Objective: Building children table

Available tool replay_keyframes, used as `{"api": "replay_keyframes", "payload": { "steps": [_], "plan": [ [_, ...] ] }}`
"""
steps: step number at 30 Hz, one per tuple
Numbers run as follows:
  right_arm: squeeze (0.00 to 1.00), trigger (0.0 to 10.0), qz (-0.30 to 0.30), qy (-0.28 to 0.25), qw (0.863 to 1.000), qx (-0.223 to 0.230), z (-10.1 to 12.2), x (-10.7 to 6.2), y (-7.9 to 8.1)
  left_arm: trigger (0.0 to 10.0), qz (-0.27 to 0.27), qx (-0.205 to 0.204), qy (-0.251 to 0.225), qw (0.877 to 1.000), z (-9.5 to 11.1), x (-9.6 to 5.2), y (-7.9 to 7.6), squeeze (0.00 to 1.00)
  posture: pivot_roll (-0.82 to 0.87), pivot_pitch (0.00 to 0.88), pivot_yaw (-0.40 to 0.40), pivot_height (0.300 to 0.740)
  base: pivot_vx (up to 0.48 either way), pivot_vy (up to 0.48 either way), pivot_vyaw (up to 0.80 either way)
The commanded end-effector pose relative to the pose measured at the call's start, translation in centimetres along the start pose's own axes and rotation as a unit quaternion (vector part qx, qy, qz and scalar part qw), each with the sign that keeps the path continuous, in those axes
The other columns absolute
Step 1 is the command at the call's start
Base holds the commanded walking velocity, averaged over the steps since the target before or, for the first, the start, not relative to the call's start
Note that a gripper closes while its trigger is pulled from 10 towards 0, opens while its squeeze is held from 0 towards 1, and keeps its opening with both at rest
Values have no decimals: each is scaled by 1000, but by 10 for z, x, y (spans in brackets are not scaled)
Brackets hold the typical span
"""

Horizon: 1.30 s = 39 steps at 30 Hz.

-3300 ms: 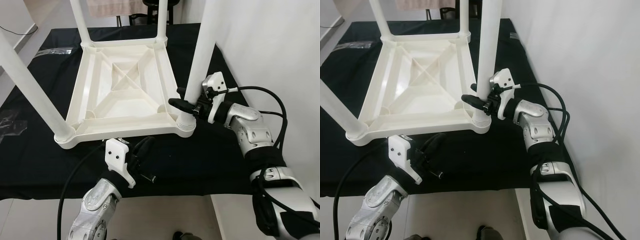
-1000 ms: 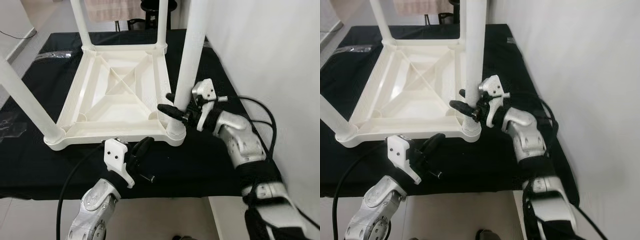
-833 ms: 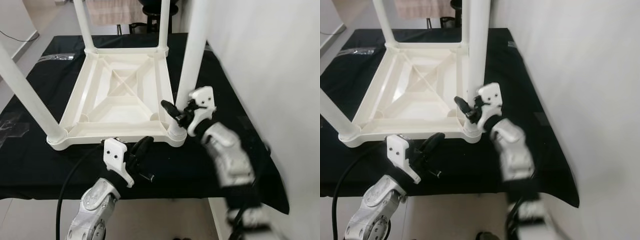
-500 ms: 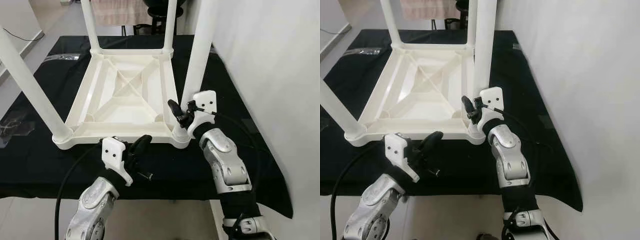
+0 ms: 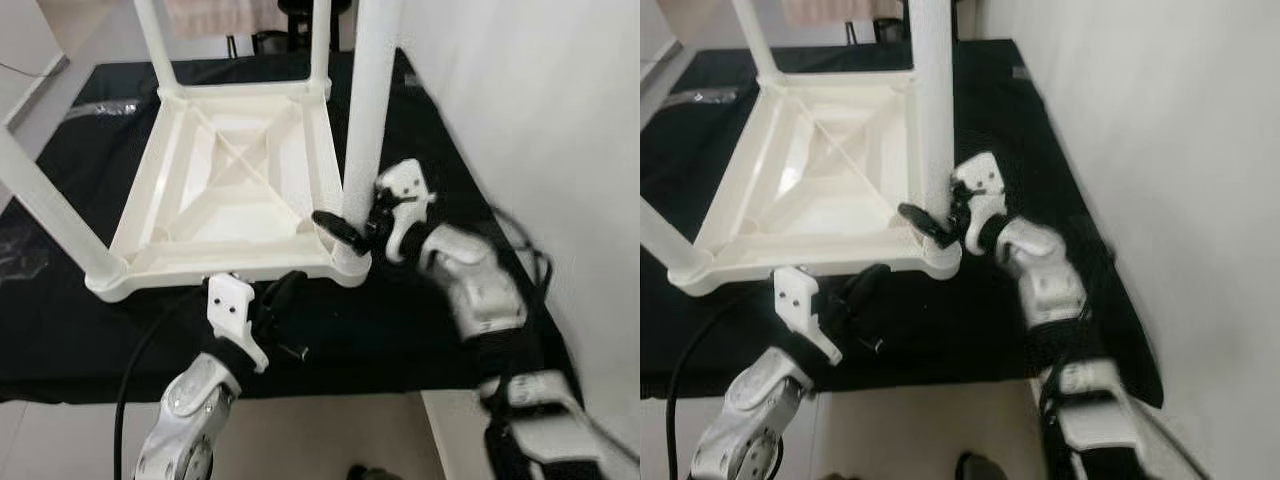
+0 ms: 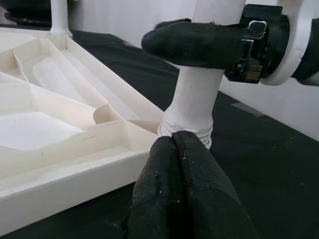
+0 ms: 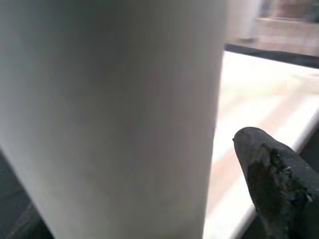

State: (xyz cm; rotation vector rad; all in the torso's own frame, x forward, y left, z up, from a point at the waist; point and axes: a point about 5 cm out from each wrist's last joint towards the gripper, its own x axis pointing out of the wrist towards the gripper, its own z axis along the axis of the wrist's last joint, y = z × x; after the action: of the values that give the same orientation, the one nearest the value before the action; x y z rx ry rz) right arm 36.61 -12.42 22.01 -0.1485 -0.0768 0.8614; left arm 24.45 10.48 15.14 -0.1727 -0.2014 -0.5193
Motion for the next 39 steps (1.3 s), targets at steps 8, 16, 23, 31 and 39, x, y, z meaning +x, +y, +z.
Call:
{"api": "replay_keyframes", "payload": {
  "steps": [8, 16, 23, 31, 39],
  "plan": [
    [0, 0, 74, 4, 997, 14, -3, 0, -11, 10000, 1, -2, 13, 1000, -5, -2, -1, 0, 55, 157, -25, 740, 0, 0, 0],
    [0, 0, 105, -10, 994, 25, -2, -1, -13, 10000, 1, -2, 15, 1000, -6, -3, -1, 0, 46, 154, -19, 740, 0, 0, 0],
    [0, 0, 96, -15, 995, 35, -15, -9, -16, 10000, -2, -3, 19, 1000, -7, -4, -1, 0, 46, 150, -15, 740, 0, 0, 0],
    [0, 0, -217, 13, 974, 67, -55, -20, -14, 10000, 0, -1, 19, 1000, -6, -6, 1, 0, 36, 157, -20, 740, 0, 0, 0],
    [0, 0, -206, 26, 978, 32, -70, -9, 43, 10000, -1, 0, 20, 1000, -6, -5, 4, 0, 21, 157, 0, 740, 0, 0, 0]
  ]
}}
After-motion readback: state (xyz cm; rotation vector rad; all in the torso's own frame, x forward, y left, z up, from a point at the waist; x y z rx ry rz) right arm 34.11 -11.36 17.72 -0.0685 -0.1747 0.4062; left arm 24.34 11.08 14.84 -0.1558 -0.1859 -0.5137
